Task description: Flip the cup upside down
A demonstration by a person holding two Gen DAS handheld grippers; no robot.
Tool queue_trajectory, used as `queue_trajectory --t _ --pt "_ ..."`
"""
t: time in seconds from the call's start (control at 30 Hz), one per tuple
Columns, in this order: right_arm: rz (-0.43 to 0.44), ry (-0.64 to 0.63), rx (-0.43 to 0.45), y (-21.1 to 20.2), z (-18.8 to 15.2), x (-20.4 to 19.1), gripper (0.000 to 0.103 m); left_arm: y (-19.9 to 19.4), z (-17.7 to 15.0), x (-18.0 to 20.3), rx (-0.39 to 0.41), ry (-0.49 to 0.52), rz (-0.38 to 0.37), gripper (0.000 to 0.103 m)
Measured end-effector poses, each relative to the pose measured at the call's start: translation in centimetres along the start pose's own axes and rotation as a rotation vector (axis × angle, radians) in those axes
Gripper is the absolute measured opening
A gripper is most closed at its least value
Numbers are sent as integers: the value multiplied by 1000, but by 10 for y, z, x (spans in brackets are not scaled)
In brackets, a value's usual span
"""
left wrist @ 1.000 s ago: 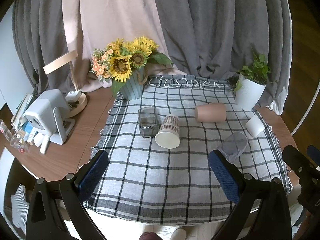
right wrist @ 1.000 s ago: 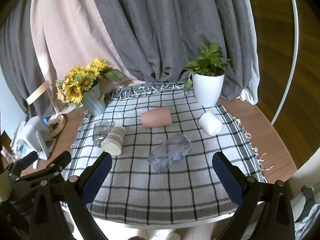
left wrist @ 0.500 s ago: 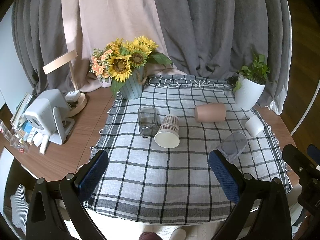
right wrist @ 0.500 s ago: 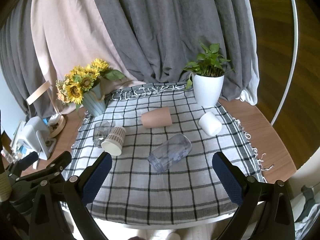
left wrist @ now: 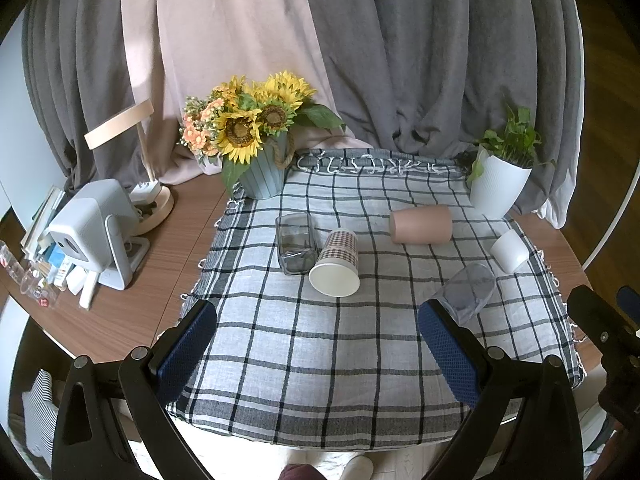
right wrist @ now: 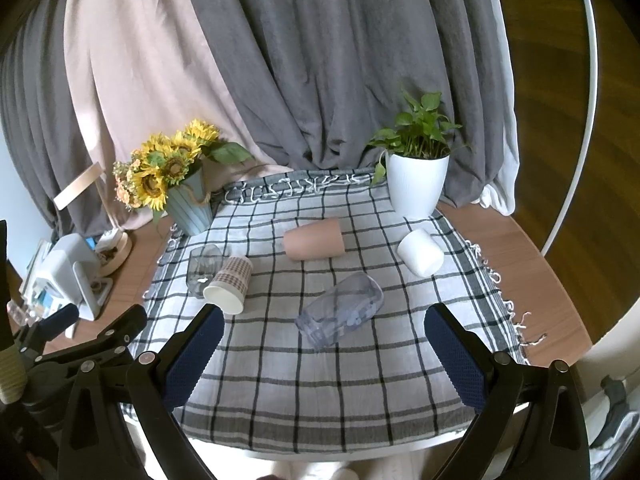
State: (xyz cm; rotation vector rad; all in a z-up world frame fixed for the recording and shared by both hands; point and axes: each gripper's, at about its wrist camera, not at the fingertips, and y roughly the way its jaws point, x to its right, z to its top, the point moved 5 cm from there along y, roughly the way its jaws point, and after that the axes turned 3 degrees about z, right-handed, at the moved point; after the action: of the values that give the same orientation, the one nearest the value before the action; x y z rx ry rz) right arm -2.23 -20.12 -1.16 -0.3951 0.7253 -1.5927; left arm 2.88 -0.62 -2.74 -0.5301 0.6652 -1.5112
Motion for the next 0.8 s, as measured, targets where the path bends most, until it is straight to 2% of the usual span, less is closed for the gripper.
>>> queue_trajectory --t 0.57,0.8 --pt "-1 0 -2 0 -1 -1 101 0 0 0 -2 -1 2 103" --pt "3 0 -19 9 1 -2 101 2 -3 -5 -28 0 7 103"
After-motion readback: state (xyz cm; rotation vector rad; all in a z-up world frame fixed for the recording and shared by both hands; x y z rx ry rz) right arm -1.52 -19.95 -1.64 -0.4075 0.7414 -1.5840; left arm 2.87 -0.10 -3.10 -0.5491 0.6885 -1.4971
